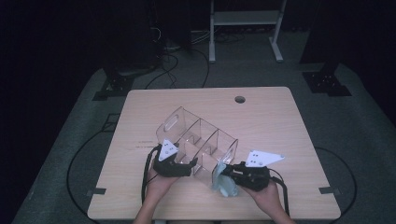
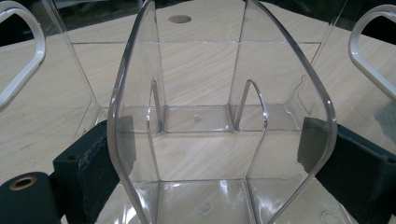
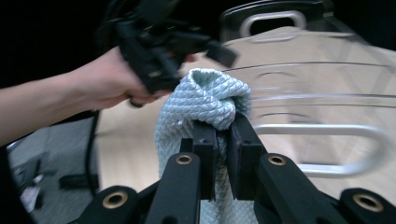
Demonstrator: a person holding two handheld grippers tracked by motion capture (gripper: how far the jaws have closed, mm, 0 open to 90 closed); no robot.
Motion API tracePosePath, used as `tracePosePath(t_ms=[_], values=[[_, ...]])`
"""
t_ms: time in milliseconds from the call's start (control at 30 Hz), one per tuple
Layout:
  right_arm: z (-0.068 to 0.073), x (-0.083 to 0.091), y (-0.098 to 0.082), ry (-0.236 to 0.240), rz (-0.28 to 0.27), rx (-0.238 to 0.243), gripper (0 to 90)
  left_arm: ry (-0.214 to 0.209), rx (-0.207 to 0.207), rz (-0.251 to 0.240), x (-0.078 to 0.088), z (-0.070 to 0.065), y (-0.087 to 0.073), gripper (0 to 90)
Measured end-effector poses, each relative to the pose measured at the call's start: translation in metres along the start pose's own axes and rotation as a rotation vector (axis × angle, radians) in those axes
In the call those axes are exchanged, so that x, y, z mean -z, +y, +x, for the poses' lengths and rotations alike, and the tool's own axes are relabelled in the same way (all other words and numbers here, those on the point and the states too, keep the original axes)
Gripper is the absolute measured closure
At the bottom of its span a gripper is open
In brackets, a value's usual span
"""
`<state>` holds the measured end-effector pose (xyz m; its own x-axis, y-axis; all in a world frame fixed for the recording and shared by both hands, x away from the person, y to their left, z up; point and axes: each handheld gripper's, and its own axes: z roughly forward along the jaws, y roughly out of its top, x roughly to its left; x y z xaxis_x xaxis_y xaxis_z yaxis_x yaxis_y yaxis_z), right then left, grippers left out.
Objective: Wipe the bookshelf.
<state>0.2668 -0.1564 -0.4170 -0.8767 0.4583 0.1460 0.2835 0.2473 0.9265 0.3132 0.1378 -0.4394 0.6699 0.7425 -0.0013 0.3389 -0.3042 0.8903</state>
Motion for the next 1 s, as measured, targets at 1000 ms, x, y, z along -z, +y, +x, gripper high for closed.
tracePosePath(t_ms=[1000], values=[[-0.021,-0.022,-0.052,-0.060,0.133,-0.038,82.4,-0.006,-0.002,-0.005,-0.002,0.000,0.001,7.7]])
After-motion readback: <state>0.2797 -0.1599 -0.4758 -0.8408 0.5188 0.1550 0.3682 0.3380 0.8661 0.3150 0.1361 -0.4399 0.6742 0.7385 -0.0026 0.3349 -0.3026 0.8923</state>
